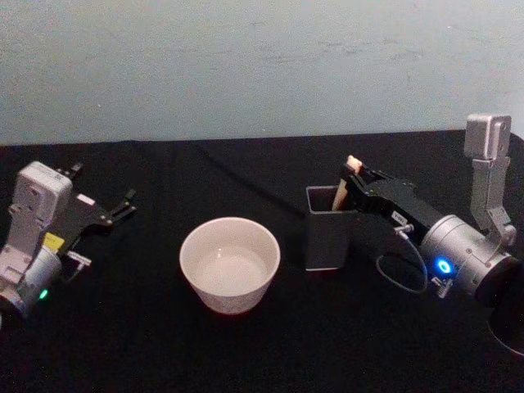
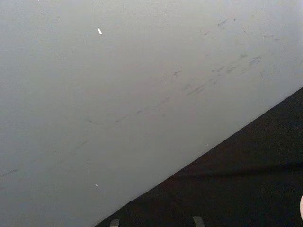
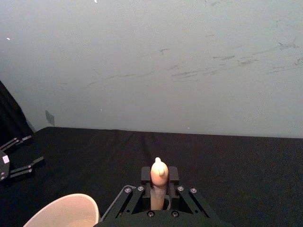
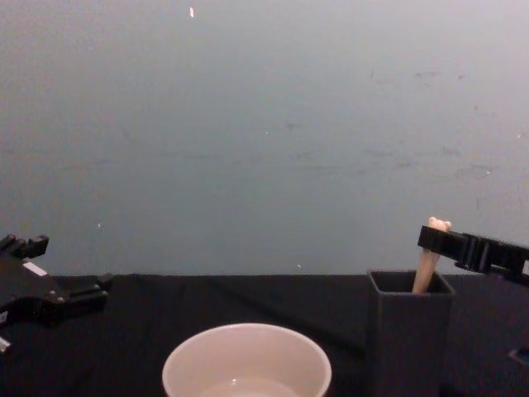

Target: Pick up the stirring spoon with one hand, stir inside the cup, then place it back in its original position.

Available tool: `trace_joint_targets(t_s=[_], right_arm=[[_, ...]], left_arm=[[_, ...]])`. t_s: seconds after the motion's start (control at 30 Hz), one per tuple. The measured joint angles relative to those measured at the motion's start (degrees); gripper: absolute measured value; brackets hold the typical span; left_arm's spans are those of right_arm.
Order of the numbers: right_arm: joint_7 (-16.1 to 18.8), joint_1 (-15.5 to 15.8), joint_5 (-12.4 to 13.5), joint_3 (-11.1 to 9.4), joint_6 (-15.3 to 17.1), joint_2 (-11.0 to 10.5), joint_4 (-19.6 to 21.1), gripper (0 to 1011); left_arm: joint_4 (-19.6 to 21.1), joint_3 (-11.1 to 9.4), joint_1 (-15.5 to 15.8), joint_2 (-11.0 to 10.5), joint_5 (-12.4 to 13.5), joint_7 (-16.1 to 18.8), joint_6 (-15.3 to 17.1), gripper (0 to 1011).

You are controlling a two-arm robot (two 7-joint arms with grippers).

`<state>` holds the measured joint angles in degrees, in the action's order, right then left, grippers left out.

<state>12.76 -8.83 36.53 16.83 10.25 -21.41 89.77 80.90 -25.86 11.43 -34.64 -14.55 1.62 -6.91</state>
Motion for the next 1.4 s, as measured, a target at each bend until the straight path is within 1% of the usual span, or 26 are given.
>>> trace_joint_targets(t_s=[0.53, 0.6, 0.63, 0.7, 0.83, 0.87, 0.9, 0.93, 0.97, 1.03, 1.07, 1.1, 1.17, 1.2, 1.23, 1.27, 1.33, 1.4], right_arm=[[0.0, 0.0, 0.0, 0.0, 0.0, 0.0, 0.0, 214], [0.0, 0.0, 0.0, 0.0, 0.0, 0.0, 0.0, 243], [0.0, 0.0, 0.0, 0.0, 0.0, 0.0, 0.0, 300], [0.0, 0.0, 0.0, 0.0, 0.0, 0.0, 0.0, 338], [-0.1, 0.0, 0.0, 0.0, 0.0, 0.0, 0.0, 481], [-0.1, 0.0, 0.0, 0.0, 0.0, 0.0, 0.0, 481], [-0.1, 0.0, 0.0, 0.0, 0.0, 0.0, 0.0, 538], [-0.1, 0.0, 0.0, 0.0, 0.0, 0.0, 0.0, 561], [-0.1, 0.0, 0.0, 0.0, -0.1, 0.0, 0.0, 622], [-0.1, 0.0, 0.0, 0.0, -0.1, 0.0, 0.0, 654], [-0.1, 0.0, 0.0, 0.0, -0.1, 0.0, 0.0, 684], [-0.1, 0.0, 0.1, 0.0, -0.1, 0.0, 0.0, 738], [-0.1, 0.0, 0.1, 0.0, -0.1, 0.0, 0.0, 792], [-0.1, 0.0, 0.1, 0.0, -0.1, 0.0, 0.0, 792], [-0.1, 0.0, 0.1, 0.0, -0.1, 0.0, 0.0, 853], [-0.1, 0.0, 0.1, 0.0, -0.1, 0.0, 0.0, 869], [-0.1, 0.0, 0.1, 0.0, -0.1, 0.0, 0.0, 953], [-0.1, 0.0, 0.1, 0.0, -0.1, 0.0, 0.0, 960]], left_arm=[[0.0, 0.0, 0.0, 0.0, 0.0, 0.0, 0.0, 1001], [0.0, 0.0, 0.0, 0.0, 0.0, 0.0, 0.0, 1001], [0.0, 0.0, 0.0, 0.0, 0.0, 0.0, 0.0, 1001], [0.0, 0.0, 0.0, 0.0, 0.0, 0.0, 0.0, 1002], [0.0, 0.0, 0.0, 0.0, 0.0, 0.0, 0.0, 1001], [0.0, 0.0, 0.0, 0.0, 0.0, 0.0, 0.0, 1001], [0.0, 0.0, 0.0, 0.0, 0.0, 0.0, 0.0, 1001], [0.0, 0.0, 0.0, 0.0, 0.0, 0.0, 0.0, 1001], [0.0, 0.0, 0.0, 0.0, 0.0, 0.0, 0.0, 1001], [0.0, 0.0, 0.0, 0.0, 0.0, 0.0, 0.0, 1001], [0.0, 0.0, 0.0, 0.0, 0.0, 0.0, 0.0, 1001], [0.0, 0.0, 0.0, 0.0, 0.0, 0.0, 0.0, 1001], [0.0, 0.0, 0.0, 0.0, 0.0, 0.0, 0.0, 1001], [0.0, 0.0, 0.0, 0.0, 0.0, 0.0, 0.0, 1001], [0.0, 0.0, 0.0, 0.0, 0.0, 0.0, 0.0, 1001], [0.0, 0.0, 0.0, 0.0, 0.0, 0.0, 0.0, 1001], [0.0, 0.0, 0.0, 0.0, 0.0, 0.0, 0.0, 1001], [0.0, 0.0, 0.0, 0.0, 0.0, 0.0, 0.0, 1001]])
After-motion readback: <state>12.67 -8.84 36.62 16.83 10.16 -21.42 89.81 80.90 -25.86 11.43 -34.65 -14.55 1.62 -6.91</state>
